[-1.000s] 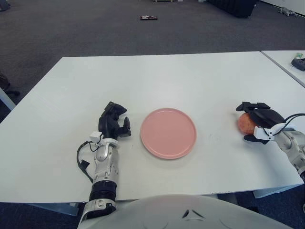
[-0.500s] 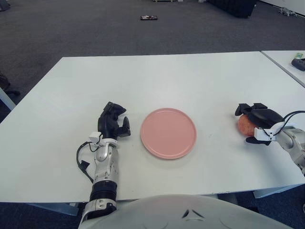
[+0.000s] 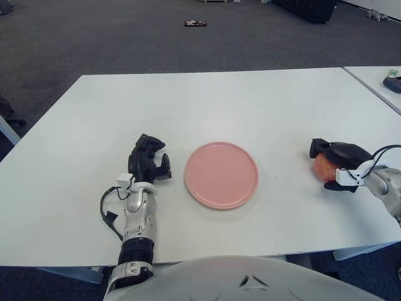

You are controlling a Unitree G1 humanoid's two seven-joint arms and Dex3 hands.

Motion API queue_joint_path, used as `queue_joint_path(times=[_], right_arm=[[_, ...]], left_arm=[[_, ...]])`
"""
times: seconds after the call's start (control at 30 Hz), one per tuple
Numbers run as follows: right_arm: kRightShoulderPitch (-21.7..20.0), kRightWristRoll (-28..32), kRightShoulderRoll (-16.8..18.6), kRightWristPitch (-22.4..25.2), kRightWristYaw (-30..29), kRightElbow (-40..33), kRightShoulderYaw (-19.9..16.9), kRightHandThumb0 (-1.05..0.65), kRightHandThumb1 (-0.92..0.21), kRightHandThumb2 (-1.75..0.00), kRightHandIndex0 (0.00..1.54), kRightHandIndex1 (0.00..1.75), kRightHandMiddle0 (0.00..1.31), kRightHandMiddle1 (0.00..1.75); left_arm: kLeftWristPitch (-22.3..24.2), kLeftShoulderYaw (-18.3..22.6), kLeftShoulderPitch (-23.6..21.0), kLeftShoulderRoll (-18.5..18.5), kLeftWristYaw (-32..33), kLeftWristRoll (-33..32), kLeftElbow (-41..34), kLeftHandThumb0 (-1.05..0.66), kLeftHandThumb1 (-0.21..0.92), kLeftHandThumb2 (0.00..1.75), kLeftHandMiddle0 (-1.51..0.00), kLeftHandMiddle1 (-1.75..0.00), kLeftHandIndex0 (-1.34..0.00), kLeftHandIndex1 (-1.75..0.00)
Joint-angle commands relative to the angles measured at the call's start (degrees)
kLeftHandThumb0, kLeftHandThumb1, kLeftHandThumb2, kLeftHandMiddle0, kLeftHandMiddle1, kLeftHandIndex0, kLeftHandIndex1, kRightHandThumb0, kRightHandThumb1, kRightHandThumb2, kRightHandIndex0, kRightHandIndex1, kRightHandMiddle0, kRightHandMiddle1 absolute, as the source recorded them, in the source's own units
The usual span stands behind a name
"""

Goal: Put the apple into the plate.

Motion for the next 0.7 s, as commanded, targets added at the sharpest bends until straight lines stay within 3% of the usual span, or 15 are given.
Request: queue_joint_path(times=[0.0,0.3,0.67], right_arm=[[0.7,-1.4,-1.5,0.0,-0.2,-3.4,-0.5,-0.52,-0.22,-1.42,1.01,1.75,0.68,1.75],[2.1,-2.6,-1.1,-0.5,-4.3,-3.6,-1.6,-0.53,-0.20,-1.46,1.21,1.75,0.71,1.75],[2.7,-4.4,-1.3,-0.8,-9.4,-4.8,-2.9,-0.53,-0.19,-1.48,1.25,1.75,0.72,1.75]], left_arm=[[1.8,0.4,2.5,-0.2,0.8,-0.1,2.3,-0.01,-0.09,1.75,-0.93,-1.75,-0.72,-1.64],[2.6,0.6,2.4,-0.3,1.5,-0.3,1.9,-0.01,-0.09,1.75,-0.94,-1.75,-0.72,-1.64],[2.6,0.8,2.4,-0.5,1.2,-0.6,1.7,-0.01,-0.09,1.75,-0.94,-1.75,-0.72,-1.64]])
